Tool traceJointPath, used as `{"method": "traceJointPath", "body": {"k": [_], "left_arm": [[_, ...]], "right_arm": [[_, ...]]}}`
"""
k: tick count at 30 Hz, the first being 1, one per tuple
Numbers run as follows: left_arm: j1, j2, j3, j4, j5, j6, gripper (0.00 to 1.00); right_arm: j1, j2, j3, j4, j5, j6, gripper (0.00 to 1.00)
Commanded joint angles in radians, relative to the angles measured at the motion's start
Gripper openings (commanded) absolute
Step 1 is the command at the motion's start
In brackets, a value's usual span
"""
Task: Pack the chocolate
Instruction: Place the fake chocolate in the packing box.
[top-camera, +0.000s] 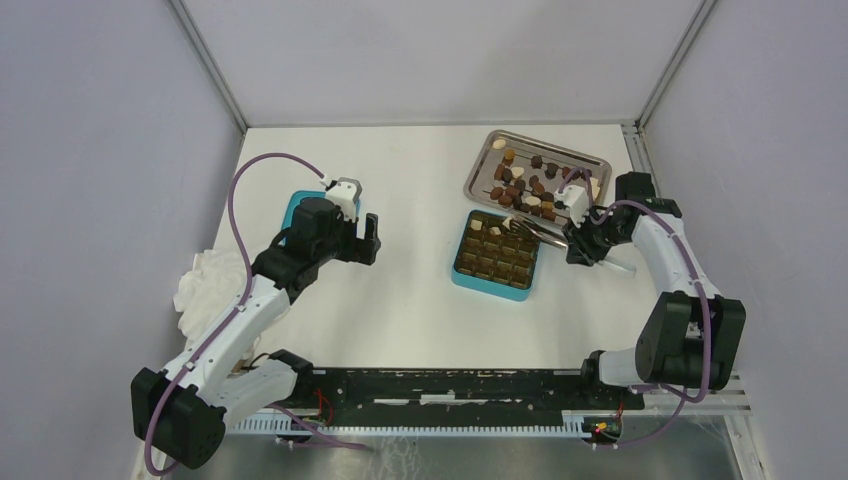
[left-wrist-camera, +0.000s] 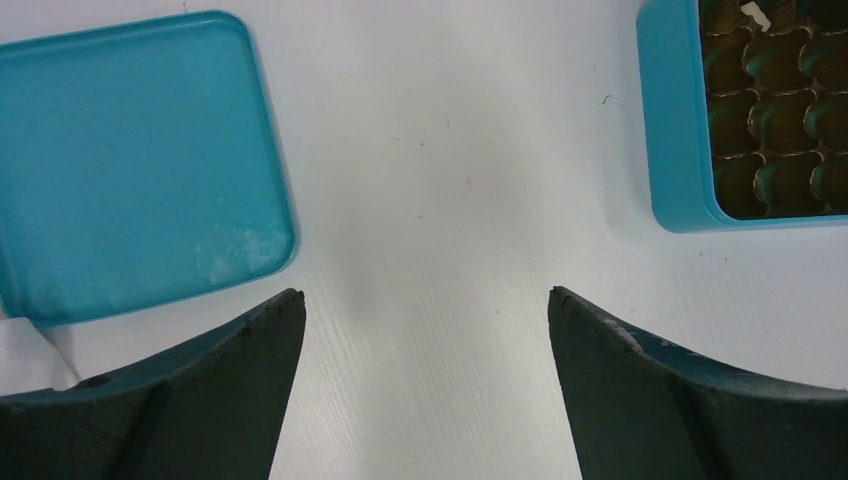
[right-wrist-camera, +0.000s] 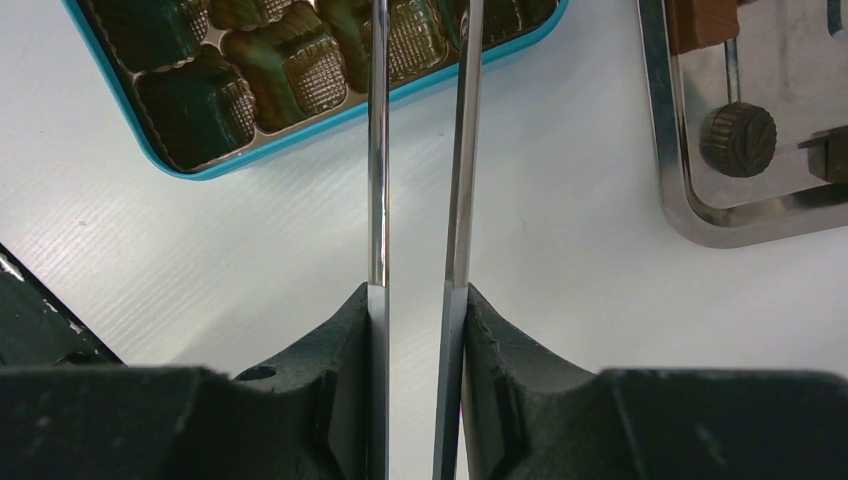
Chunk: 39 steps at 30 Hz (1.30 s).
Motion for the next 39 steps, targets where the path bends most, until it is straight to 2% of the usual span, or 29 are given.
{"method": "traceJointPath", "body": {"k": [1, 12, 23, 39], "left_arm": [[0.004, -0.019, 0.001, 0.023, 0.012, 0.055, 0.96], [0.005, -0.019, 0.0, 0.023, 0.012, 0.055, 0.96], [0.005, -0.019, 0.0, 0.023, 0.012, 0.055, 0.96], [0.005, -0.025, 0.002, 0.023, 0.012, 0.055, 0.95]], "right_arm": [[0.006, -0.045, 0.0, 0.038, 0.035, -0.008, 0.15], [0.012, -0.045, -0.006, 0.047, 0.043, -0.002, 0.34], [0.014, -0.044, 0.004, 0.041, 0.024, 0.001, 0.4], [0.0, -0.032, 0.074, 0.031, -0.073, 0.053, 0.39]]}}
